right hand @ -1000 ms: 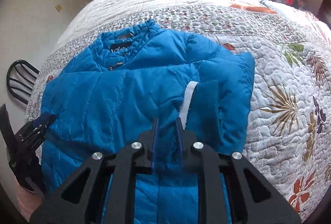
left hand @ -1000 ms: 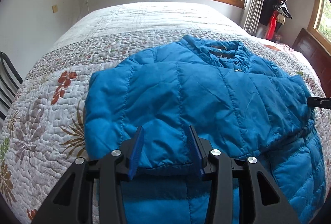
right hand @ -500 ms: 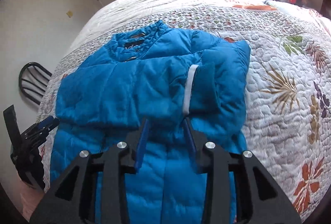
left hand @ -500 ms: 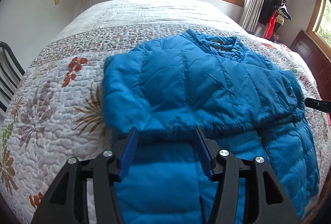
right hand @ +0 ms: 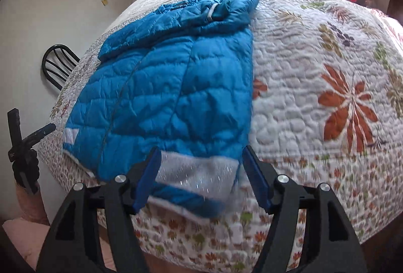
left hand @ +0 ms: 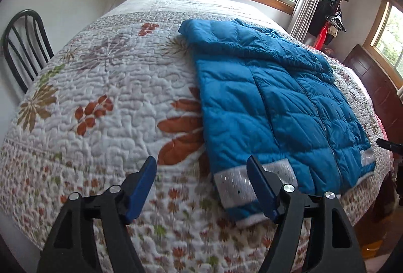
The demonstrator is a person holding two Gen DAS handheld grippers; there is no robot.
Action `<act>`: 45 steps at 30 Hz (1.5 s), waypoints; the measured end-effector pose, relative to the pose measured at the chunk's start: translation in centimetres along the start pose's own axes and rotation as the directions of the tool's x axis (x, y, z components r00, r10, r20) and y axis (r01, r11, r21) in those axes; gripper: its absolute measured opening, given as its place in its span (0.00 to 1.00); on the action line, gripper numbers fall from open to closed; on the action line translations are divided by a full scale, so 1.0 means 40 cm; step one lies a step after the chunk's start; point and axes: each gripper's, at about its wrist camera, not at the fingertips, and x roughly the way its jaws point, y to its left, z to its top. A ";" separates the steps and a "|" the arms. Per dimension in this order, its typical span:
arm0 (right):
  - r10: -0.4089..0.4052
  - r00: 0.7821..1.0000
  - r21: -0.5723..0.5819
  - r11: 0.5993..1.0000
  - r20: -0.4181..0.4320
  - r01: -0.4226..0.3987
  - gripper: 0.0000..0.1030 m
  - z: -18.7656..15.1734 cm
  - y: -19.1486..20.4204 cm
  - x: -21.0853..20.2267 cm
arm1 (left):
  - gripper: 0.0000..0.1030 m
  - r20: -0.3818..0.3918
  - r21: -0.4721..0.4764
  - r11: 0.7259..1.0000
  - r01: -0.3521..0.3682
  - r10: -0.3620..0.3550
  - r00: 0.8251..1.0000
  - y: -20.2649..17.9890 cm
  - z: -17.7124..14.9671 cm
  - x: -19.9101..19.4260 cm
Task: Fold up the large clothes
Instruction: 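Release the jacket and pull both tools back from the bed, then close both tools on the jacket hem edge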
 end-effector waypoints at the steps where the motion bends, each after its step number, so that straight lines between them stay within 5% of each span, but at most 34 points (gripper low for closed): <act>1: 0.003 1.000 0.013 1.000 -0.006 -0.002 0.65 -0.025 -0.007 -0.001 | 0.72 -0.004 -0.009 1.000 0.009 -0.009 1.000 0.002 -0.020 -0.003; 7: 0.038 0.999 0.076 0.996 -0.021 -0.036 0.65 -0.116 -0.031 0.009 | 0.72 -0.035 -0.068 0.994 0.089 -0.092 0.995 0.000 -0.106 0.008; 21: 0.101 0.995 0.132 0.986 -0.011 -0.099 0.61 -0.121 -0.043 0.074 | 0.72 -0.035 -0.140 0.970 0.199 -0.205 0.978 -0.020 -0.114 0.059; 26: 0.124 0.992 0.105 0.987 -0.021 -0.121 0.54 -0.113 -0.023 0.087 | 0.63 -0.074 -0.139 0.947 0.289 -0.301 0.951 -0.047 -0.112 0.073; 34: 0.126 0.992 0.113 0.986 -0.005 -0.125 0.22 -0.111 -0.027 0.090 | 0.30 -0.070 -0.170 0.948 0.268 -0.282 0.957 -0.047 -0.119 0.080; 41: 0.144 0.989 0.110 0.983 0.030 -0.146 0.14 -0.111 -0.027 0.063 | 0.14 -0.004 -0.150 0.952 0.266 -0.269 0.963 -0.053 -0.120 0.045; 45: 0.173 0.983 0.083 0.980 0.063 -0.178 0.13 -0.087 -0.014 0.023 | 0.11 0.061 -0.119 0.943 0.310 -0.304 0.951 -0.056 -0.099 -0.002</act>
